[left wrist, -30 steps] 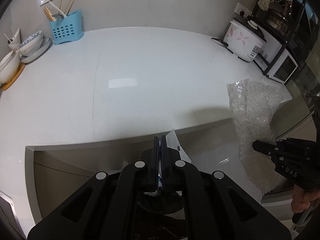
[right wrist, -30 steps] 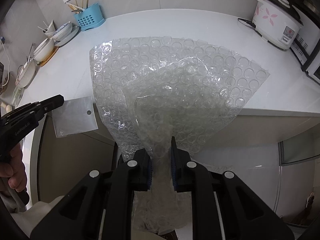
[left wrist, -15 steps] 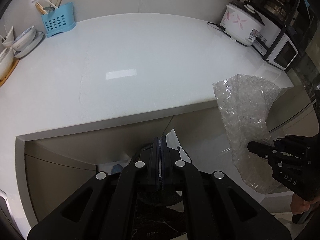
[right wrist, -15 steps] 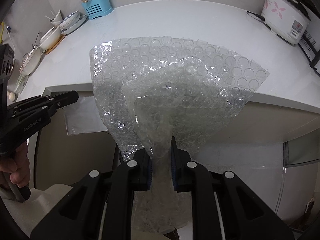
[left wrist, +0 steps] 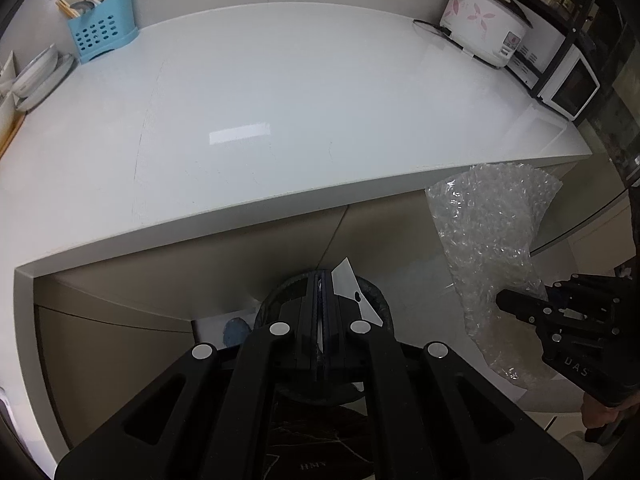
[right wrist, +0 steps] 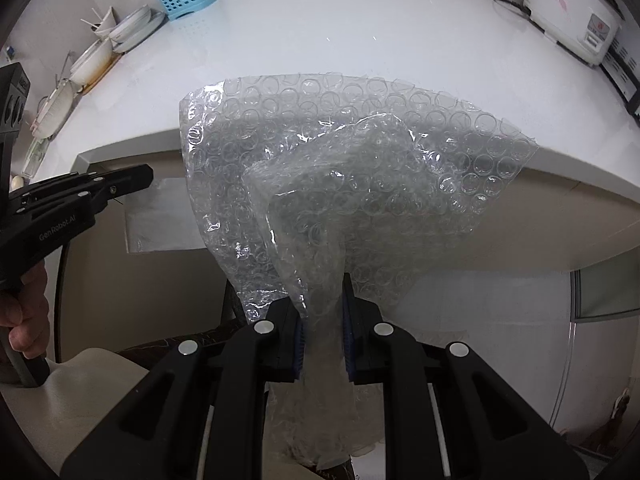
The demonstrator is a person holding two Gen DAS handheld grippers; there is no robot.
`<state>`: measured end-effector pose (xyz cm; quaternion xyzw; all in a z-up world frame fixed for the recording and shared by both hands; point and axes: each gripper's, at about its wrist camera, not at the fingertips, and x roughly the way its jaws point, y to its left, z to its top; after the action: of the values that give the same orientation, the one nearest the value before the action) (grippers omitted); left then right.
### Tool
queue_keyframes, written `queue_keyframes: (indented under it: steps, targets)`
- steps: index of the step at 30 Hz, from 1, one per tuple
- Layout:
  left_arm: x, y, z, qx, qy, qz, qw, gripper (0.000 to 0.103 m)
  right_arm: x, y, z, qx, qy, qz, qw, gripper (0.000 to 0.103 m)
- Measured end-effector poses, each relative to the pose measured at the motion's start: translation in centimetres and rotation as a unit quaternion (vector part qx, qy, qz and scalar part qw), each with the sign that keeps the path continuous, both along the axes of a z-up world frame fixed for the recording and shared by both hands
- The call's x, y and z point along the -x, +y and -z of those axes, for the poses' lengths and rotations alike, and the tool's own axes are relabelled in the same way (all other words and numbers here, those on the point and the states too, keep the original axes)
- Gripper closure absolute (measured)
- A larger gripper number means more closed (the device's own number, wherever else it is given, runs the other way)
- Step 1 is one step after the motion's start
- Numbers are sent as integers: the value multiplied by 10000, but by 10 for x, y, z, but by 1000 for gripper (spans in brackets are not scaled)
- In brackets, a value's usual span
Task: Collect trash
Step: 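Carry the white tag and bubble wrap with both tools toward the trash bin, then open the left tool to drop the tag while the right tool drops the bubble wrap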
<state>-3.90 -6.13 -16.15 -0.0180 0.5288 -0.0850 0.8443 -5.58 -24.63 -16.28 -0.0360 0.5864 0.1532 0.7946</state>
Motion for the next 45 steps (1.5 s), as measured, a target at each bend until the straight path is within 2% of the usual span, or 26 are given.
queue_keyframes:
  steps: [25,32,38,45]
  targets:
    - [-13,7,93,18,693,-95,9975,103,-36,14,109,218,701,281,9969,89]
    - [-11,5,117,-68,753,-49,9971,103,-50,18,121,314,709,324,9965,88]
    - [-10,-5,139,-106,922,89,9956,102,-44,22,133,351,786,370,9956,88]
    - [-11,-10,145,-14,1084,90,9941,101,-46,26,139,445,899,372,9943,88]
